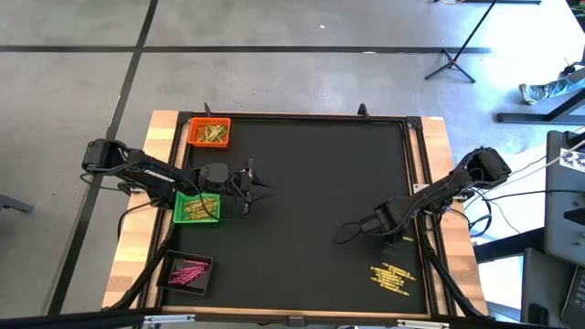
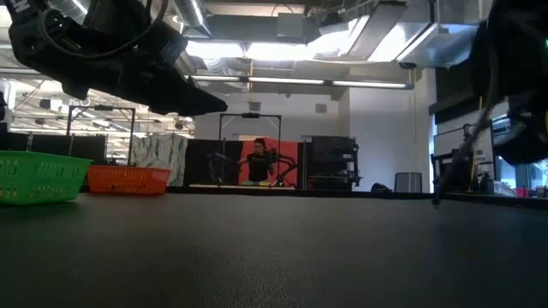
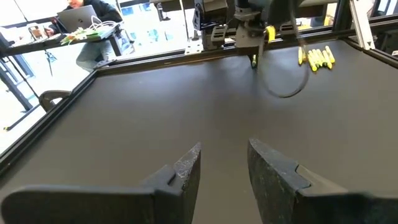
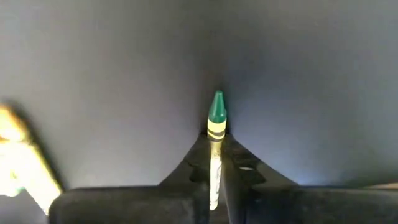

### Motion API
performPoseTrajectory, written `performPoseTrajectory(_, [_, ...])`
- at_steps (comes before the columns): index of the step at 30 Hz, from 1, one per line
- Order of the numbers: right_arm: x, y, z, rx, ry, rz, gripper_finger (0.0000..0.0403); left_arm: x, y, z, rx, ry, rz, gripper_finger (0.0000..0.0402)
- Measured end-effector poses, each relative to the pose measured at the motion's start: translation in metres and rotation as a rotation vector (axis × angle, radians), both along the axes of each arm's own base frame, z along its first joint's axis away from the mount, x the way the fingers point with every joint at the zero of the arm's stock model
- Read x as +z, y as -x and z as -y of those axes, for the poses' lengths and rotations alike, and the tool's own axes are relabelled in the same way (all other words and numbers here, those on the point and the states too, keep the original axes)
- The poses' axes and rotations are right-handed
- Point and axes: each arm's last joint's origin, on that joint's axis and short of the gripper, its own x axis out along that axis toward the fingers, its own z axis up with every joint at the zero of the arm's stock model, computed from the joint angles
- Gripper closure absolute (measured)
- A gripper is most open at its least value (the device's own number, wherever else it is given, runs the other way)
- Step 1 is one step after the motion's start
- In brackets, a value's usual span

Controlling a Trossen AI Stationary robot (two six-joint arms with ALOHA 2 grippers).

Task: Sort crayons
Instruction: Put the green crayon into the orange bin

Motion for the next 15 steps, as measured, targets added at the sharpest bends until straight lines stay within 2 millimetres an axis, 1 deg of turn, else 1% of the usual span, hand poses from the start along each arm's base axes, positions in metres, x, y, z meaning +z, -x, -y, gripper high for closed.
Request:
performPoseTrajectory(4, [0.016,-0.015,-0.005,0.047,0.006,0.095,0.0376,0.001,0.0,0.0,0.001,0.006,0.007,0.0286])
performPoseTrajectory(9, [0.038,-0.039,-0.011,0.108,0.092,0.309,0.0383,0.001,0.0,0.0,0.002,0.007,0.012,0.0286])
performPoseTrajectory(12, [0.041,-0.053,-0.013,0.143,0.152,0.482,0.0388,0.002,0.0,0.0,0.003,0.012,0.019,0.0286])
performPoseTrajectory(15, [0.038,-0.064,-0.015,0.199,0.194,0.65,0.0386,0.002,0.0,0.0,0.002,0.01,0.019,0.0286])
